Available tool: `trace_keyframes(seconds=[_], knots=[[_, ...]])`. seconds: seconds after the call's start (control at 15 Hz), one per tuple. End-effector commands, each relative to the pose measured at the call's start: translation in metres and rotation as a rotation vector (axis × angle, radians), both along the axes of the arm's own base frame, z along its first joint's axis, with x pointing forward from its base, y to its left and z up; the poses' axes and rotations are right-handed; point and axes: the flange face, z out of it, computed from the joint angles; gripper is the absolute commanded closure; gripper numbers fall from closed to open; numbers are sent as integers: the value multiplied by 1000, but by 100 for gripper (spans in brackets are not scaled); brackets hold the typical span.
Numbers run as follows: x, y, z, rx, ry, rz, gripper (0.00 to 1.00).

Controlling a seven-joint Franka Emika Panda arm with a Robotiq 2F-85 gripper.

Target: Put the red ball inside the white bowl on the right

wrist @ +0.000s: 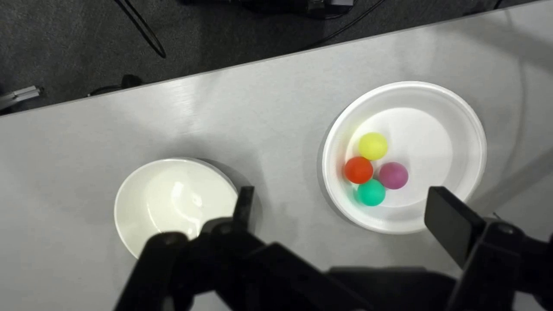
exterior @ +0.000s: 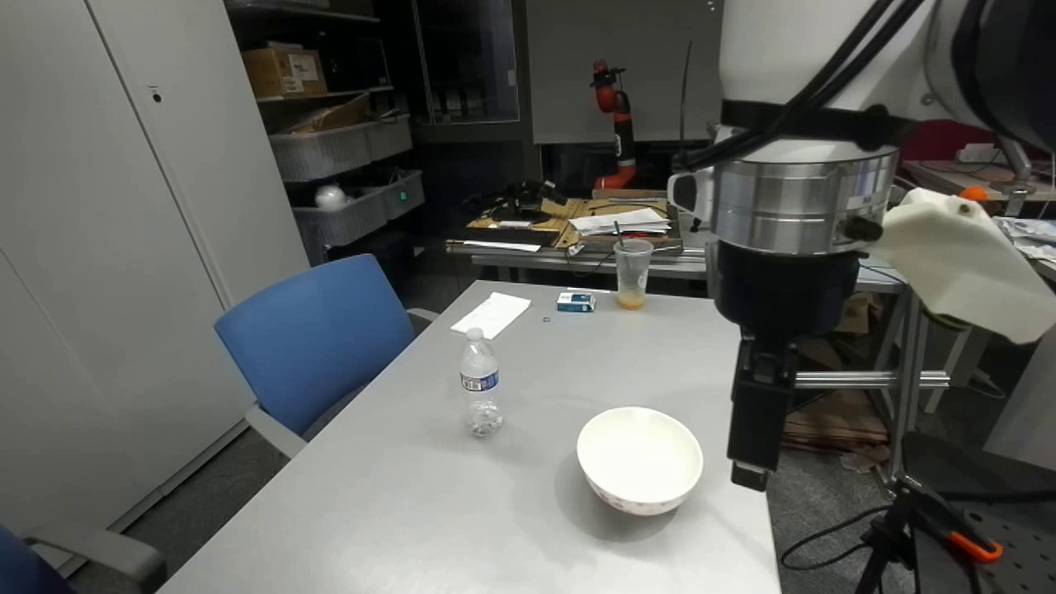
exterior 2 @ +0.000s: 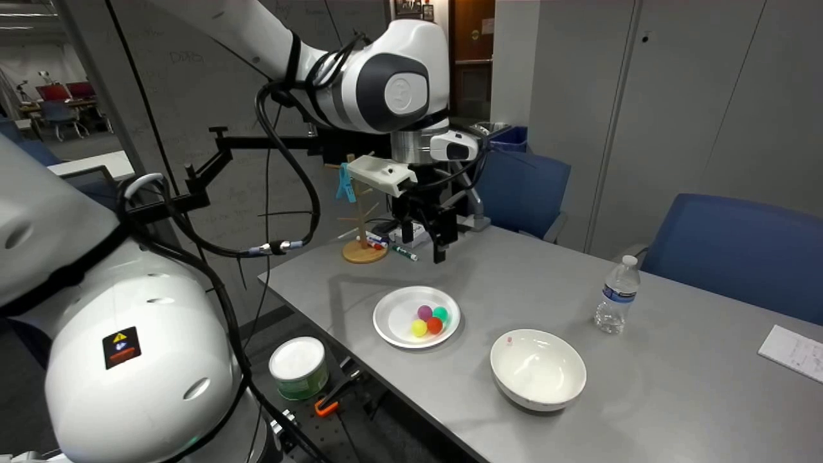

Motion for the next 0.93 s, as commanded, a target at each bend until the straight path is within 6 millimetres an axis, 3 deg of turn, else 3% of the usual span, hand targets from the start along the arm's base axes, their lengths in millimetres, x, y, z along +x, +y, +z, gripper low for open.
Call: trace_keyframes(seconds=[0.0,0.33,0.87], knots=[[0,0,0,0,1,0,0],[21,-4,-23,-65,42,26,0],[60,29,-88,-31,117,184,0]])
